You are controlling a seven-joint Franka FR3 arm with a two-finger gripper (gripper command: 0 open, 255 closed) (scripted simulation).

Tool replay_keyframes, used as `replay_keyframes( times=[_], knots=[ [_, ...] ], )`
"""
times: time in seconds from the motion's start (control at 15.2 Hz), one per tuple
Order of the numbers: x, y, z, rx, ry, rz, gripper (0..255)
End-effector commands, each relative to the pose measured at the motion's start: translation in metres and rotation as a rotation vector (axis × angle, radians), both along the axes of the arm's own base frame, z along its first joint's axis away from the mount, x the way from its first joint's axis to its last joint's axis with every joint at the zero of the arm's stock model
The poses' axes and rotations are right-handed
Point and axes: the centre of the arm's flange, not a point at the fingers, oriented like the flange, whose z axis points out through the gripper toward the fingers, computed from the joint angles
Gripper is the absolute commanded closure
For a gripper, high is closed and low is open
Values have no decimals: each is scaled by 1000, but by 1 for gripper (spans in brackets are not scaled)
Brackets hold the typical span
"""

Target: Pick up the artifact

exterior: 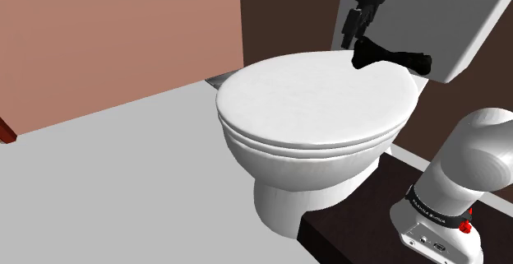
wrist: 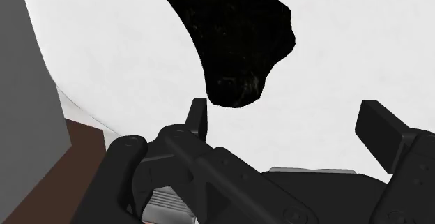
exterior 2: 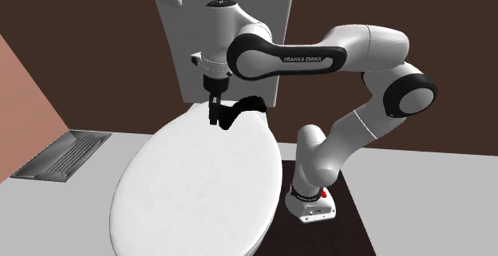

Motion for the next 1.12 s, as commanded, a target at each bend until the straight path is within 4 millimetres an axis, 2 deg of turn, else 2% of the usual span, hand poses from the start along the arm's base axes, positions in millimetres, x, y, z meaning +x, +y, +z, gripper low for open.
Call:
replay_keyframes(
  times=[0.0,0.33,0.66,1.06],
  knots=[
    [0,0,0,0,0,0,0],
    [-48,-42,-12,-82,40,496,0],
    [-70,-99,-17,-158,78,959,0],
    [-70,-99,-49,-158,78,959,0]
  ],
)
